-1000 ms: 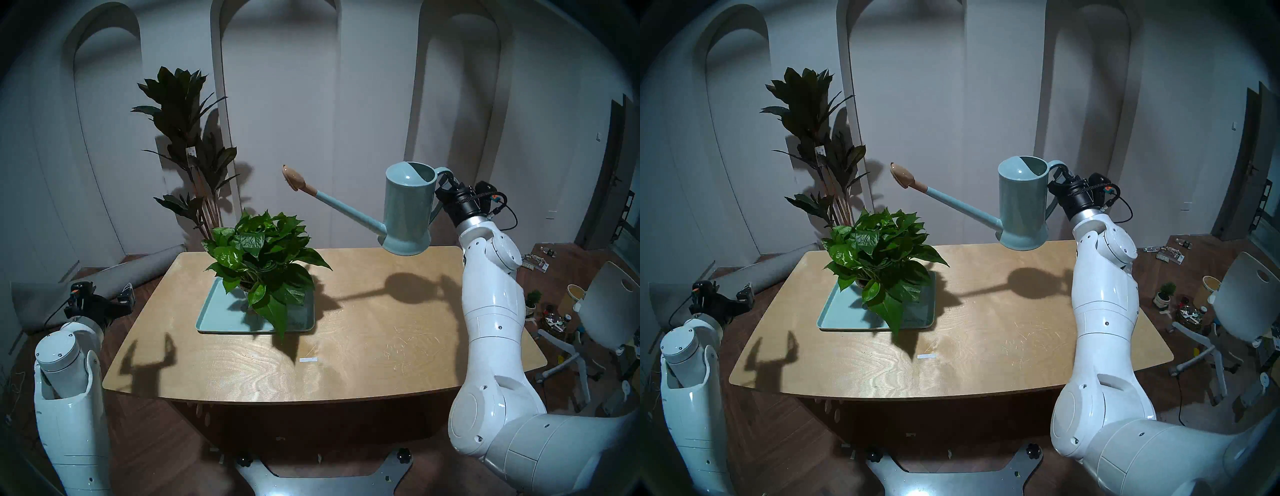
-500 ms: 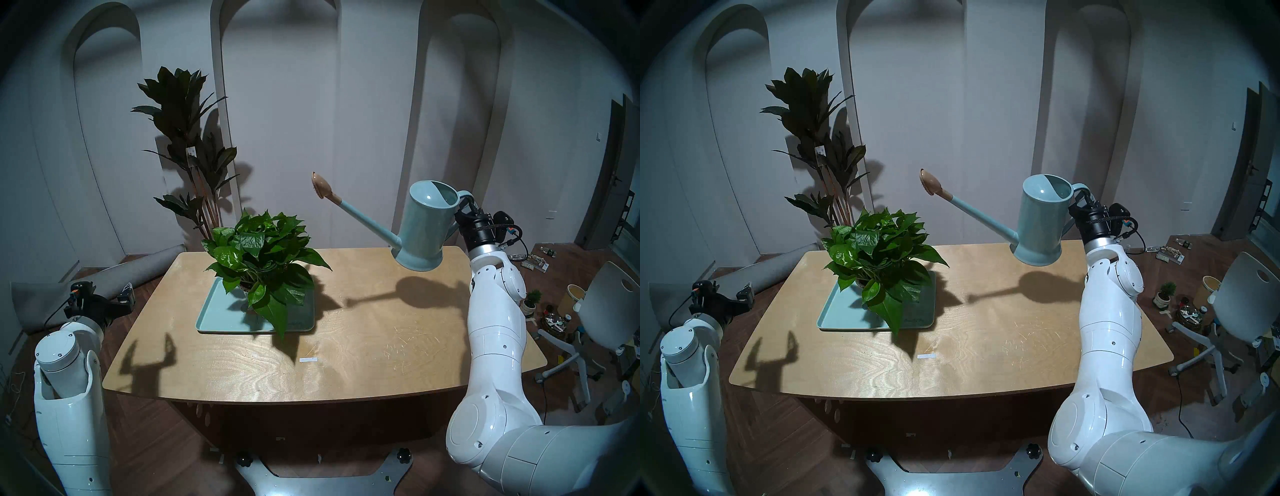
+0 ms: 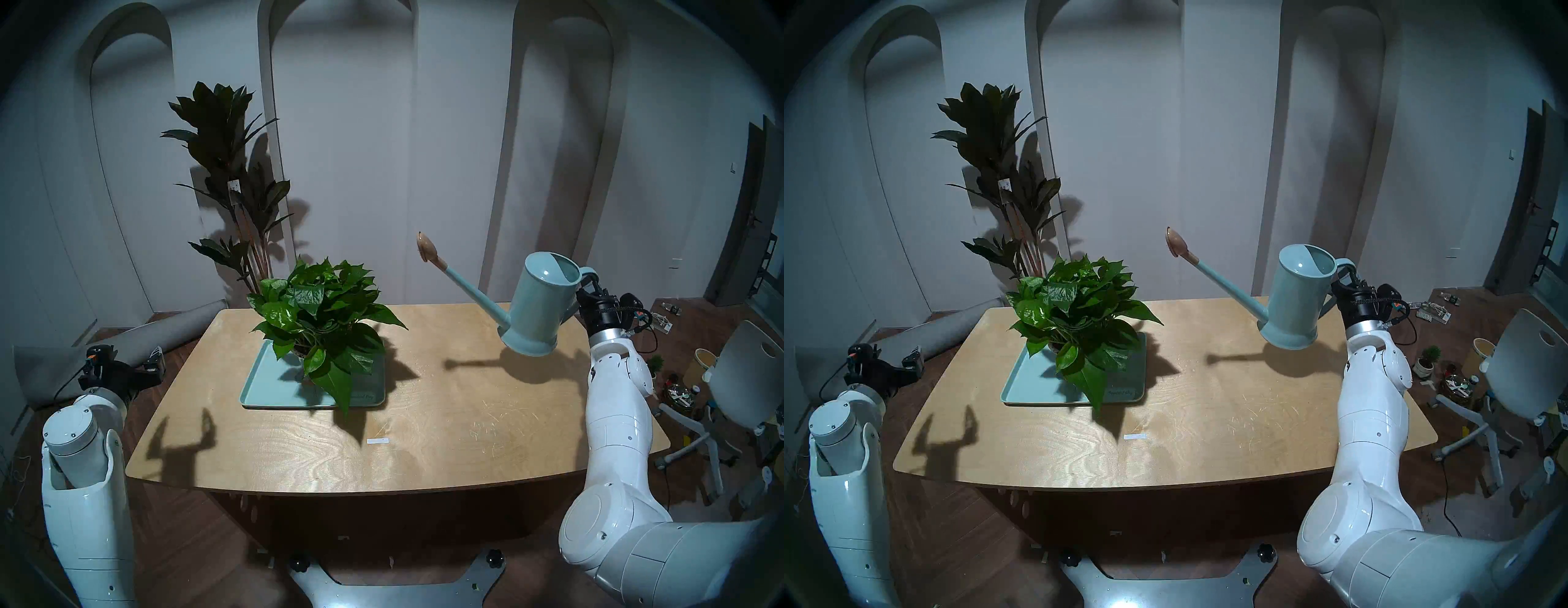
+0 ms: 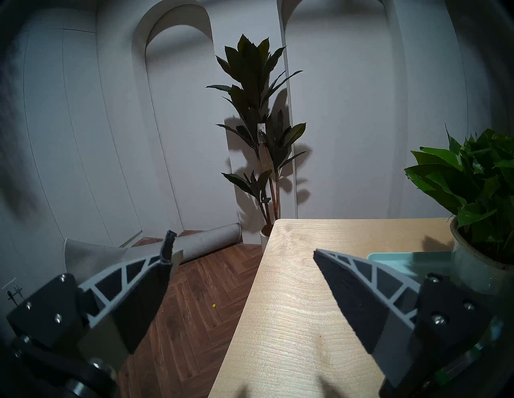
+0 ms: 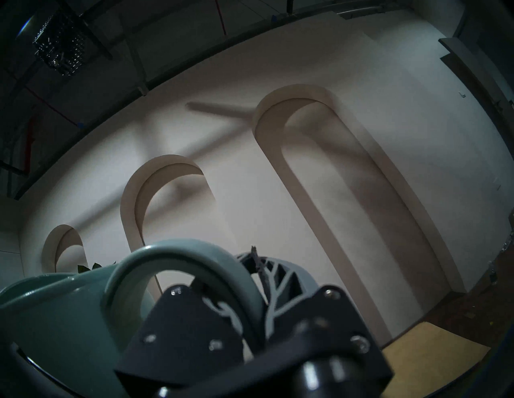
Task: Pick up the watering can and pour water into the potted plant, then put the can down
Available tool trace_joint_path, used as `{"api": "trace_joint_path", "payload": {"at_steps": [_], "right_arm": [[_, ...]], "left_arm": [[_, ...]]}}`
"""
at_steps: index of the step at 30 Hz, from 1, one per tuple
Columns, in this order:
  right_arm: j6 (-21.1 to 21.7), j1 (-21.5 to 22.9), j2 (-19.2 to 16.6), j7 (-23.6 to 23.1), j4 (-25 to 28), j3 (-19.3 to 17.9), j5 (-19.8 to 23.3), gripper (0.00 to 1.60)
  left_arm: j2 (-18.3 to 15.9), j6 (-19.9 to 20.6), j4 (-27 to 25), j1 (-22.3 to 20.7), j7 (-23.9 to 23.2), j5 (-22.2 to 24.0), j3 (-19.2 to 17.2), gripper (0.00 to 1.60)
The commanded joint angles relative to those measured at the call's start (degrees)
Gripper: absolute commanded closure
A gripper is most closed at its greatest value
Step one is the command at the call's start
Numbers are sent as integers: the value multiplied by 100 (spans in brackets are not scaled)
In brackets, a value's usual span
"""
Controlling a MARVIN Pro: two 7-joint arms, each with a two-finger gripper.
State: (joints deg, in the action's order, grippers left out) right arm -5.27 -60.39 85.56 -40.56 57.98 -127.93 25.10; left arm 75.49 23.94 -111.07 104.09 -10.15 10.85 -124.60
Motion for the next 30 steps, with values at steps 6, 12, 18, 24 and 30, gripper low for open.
{"api": "trace_joint_path", "payload": {"at_steps": [6,12,18,24,30], "right_arm": [[-296,473,-390,-264,-687,-65,44,160],[-349,549,-502,-292,-982,-75,2,160],[-490,586,-653,-387,-1412,-109,-22,160],[-651,583,-820,-515,-1804,-182,-15,160],[-849,612,-949,-702,-2158,-265,11,160]], "left_arm": [[-30,-19,-114,-25,-13,0,-1,0],[-30,-20,-109,-27,-12,0,-1,0],[-30,-19,-113,-25,-13,0,-1,0],[-30,-19,-113,-25,-13,0,-1,0],[-29,-18,-117,-23,-14,0,-2,0]]}}
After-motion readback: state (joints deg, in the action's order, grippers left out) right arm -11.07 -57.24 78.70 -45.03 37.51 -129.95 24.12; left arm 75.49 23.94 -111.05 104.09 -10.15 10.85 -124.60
